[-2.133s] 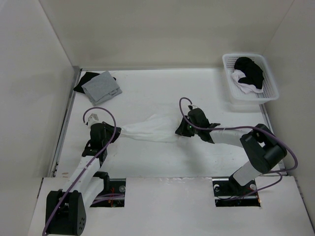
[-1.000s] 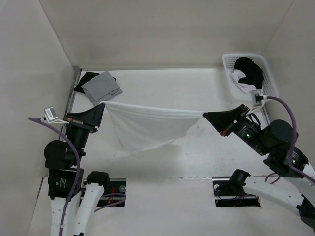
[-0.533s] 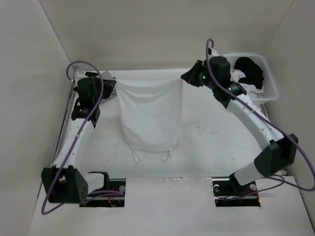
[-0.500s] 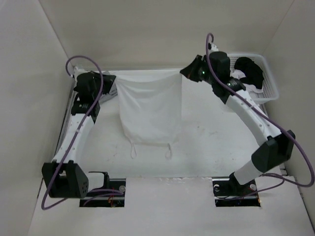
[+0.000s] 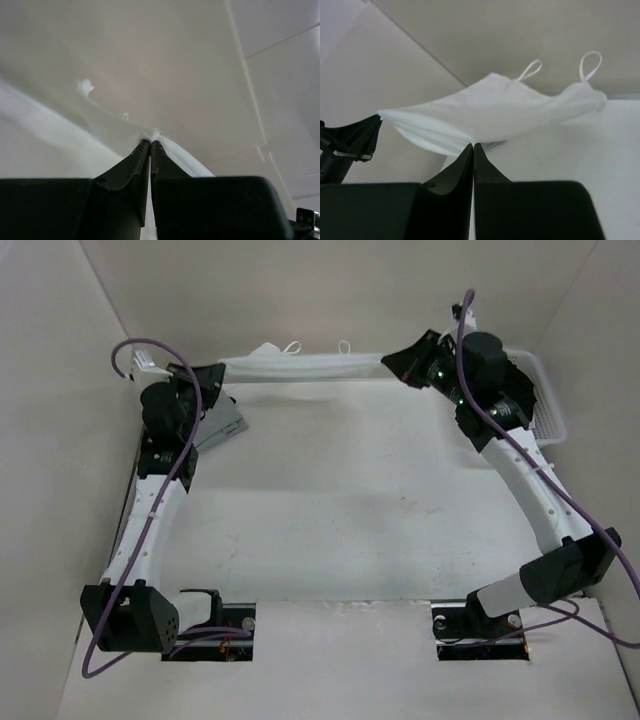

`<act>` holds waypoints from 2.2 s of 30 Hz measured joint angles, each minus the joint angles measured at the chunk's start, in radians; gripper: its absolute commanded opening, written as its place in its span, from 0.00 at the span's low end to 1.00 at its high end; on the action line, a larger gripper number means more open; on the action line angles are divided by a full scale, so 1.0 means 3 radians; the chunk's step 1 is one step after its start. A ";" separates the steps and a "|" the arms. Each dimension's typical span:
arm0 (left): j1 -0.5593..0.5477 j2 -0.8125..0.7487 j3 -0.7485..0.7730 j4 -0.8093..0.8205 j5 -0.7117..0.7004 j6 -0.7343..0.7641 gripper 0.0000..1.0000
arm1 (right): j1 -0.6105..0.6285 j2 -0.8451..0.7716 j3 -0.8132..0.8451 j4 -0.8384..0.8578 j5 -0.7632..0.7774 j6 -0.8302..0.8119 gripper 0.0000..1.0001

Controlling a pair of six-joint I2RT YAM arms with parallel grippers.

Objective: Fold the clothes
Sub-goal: Flatten the tank top out, then fold the tank top

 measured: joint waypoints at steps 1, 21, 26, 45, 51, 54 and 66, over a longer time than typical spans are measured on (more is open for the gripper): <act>-0.0010 -0.0070 -0.0248 0.0064 -0.0019 0.0000 0.02 | 0.0004 -0.0092 -0.0277 0.0075 -0.0010 0.0000 0.04; -0.0298 -0.2753 -0.3543 -0.0984 0.0270 0.0198 0.02 | 0.1035 -0.2889 -0.4812 0.0462 0.0375 0.0662 0.04; -0.0448 -0.3683 -0.3211 -0.1829 0.0203 0.0128 0.02 | 0.1747 -0.3616 -0.4794 -0.0015 0.0776 0.0985 0.04; -0.0618 -0.0566 -0.2275 -0.0156 -0.0295 0.0106 0.03 | 0.0295 -0.1755 -0.3702 0.0421 0.0697 0.0470 0.04; -0.0573 0.0729 -0.1559 0.0440 -0.0323 0.0114 0.06 | -0.0114 -0.0877 -0.3342 0.0722 0.0473 0.0435 0.05; -0.0563 0.1197 -0.1274 0.0507 -0.0331 0.0131 0.20 | -0.0268 -0.0376 -0.3115 0.0837 0.0411 0.0441 0.18; -0.0607 0.0226 -0.2219 0.0640 -0.0607 0.0224 0.24 | -0.0237 -0.0727 -0.3504 0.1080 0.0464 0.0435 0.09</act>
